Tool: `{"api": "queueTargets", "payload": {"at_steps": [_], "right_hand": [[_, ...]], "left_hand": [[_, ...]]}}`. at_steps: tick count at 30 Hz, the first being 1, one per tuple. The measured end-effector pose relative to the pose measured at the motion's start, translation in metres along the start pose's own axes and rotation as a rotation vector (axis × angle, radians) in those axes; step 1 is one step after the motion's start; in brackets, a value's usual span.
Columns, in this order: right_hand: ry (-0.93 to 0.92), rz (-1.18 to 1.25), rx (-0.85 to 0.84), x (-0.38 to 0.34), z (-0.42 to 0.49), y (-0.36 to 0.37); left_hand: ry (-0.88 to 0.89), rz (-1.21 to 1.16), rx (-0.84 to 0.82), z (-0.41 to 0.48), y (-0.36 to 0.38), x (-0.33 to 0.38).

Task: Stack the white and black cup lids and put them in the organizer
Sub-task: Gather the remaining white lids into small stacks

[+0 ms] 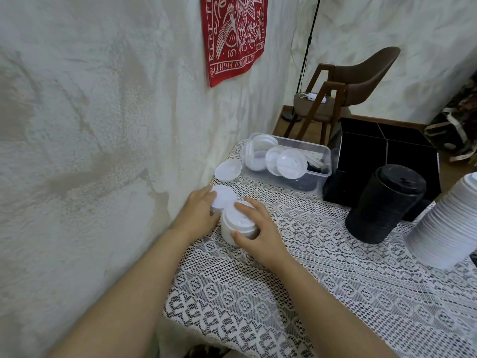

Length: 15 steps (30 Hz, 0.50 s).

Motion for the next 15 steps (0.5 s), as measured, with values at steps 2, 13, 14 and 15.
{"api": "queueTargets", "payload": {"at_steps": [2,13,14,15], "right_hand": [[-0.006,-0.015,0.008,-0.0007,-0.0007,-0.0005],[-0.030,-0.052,0.050,-0.0028,-0.0027,-0.0037],[-0.033,-0.049,0.050,-0.0031,-0.0028,-0.0035],[-0.037,-0.046,0.051,-0.0035,-0.0029,-0.0034]], "left_hand": [[-0.024,-0.036,0.031,0.0007,-0.0019,-0.0007],[-0.093,-0.247,0.095,0.0011,-0.0016,-0.0068],[-0.084,-0.237,0.089,0.0015,-0.0010,-0.0060],[-0.086,-0.230,0.077,0.0016,0.0005,-0.0053]]}}
Point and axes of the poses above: each hand's wrist, its own z-axis towards the middle knuckle, its own y-axis out of the palm, x = y × z, the point moved 8 cm from there along z, towards the middle knuckle, and after that the axes turned 7 degrees about y, right-handed, at the moved point
